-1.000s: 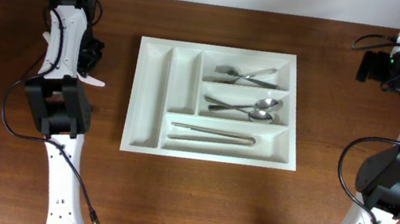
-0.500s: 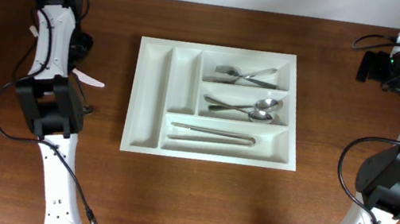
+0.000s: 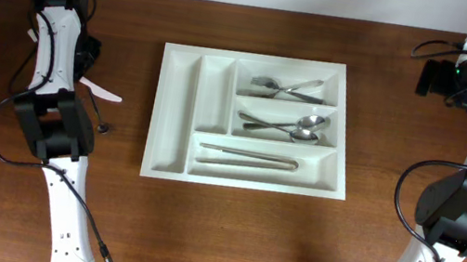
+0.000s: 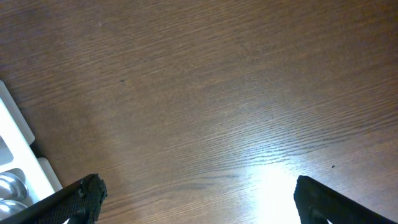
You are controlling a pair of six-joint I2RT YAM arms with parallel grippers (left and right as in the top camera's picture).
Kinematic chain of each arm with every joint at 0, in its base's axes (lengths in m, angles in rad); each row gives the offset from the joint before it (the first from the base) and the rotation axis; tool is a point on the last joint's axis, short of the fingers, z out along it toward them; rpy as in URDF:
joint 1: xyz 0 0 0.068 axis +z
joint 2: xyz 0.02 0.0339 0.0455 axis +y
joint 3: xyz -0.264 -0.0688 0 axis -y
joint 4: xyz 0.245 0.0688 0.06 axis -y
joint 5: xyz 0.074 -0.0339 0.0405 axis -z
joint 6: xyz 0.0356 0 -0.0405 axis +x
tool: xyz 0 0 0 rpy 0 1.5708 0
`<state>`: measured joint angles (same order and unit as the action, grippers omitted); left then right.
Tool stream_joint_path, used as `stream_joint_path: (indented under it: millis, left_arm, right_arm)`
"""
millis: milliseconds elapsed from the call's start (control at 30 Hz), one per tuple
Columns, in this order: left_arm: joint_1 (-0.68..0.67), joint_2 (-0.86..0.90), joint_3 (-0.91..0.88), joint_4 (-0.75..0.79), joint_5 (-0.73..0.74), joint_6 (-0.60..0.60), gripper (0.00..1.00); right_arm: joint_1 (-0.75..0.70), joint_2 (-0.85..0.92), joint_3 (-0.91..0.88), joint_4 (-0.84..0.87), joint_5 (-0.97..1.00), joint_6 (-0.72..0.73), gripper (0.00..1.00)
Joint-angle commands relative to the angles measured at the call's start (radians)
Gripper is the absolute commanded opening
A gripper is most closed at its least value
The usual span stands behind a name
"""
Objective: Pack container
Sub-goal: 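Lower the left gripper onto the white plastic knife and close, then carry the knife over the tray's narrow left-center compartment and lower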
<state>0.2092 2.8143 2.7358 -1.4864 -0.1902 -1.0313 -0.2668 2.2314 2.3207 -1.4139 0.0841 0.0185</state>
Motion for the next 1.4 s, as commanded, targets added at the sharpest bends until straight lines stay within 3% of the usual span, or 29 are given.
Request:
stream_joint_path:
  millis: [0,67,100,200,567,800,867,933,1133,1233,1367]
  left_arm:
    - [0.014,0.171,-0.067,-0.025,0.041,0.016,0.48]
    - [0.014,0.171,-0.067,-0.029,0.044,0.016,0.38]
    - [0.014,0.171,-0.067,-0.029,0.045,0.016,0.38]
    - [0.014,0.171,-0.067,-0.037,0.044,0.016,0.57]
    - [0.014,0.171,-0.067,-0.033,0.163,0.017,0.57]
    - [0.014,0.171,-0.067,-0.002,0.214,0.084,0.56]
    - [0.014,0.171,-0.067,-0.003,0.214,0.084,0.36]
    - [0.014,0.171,-0.067,-0.006,0.221,0.084,0.28]
    - [0.014,0.171,-0.067,-0.006,0.222,0.084,0.15]
    - [0.014,0.171,-0.067,-0.01,0.222,0.086,0.02]
    - [0.014,0.171,-0.066,0.0,0.256,0.115,0.02]
  right_arm:
    - [0.005,-0.029,0.006,0.0,-0.002,-0.004,0.99]
    - [0.005,-0.029,0.006,0.0,-0.002,-0.004,0.99]
    - [0.005,-0.029,0.006,0.0,-0.002,-0.004,0.99]
    - [0.005,-0.029,0.006,0.0,-0.002,-0.004,0.99]
    - [0.005,-0.029,0.006,0.0,-0.002,-0.004,0.99]
    - [0.005,-0.029,0.006,0.0,-0.002,-0.004,0.99]
    - [0.005,-0.029,0.006,0.0,-0.002,-0.004,0.99]
    - [0.005,-0.029,0.006,0.0,-0.002,-0.004,0.99]
    - [0.005,-0.029,0.006,0.0,-0.002,-0.004,0.99]
    - [0.005,-0.029,0.006,0.0,-0.002,-0.004,0.99]
    - [0.005,-0.029,0.006,0.0,-0.002,-0.004,0.99]
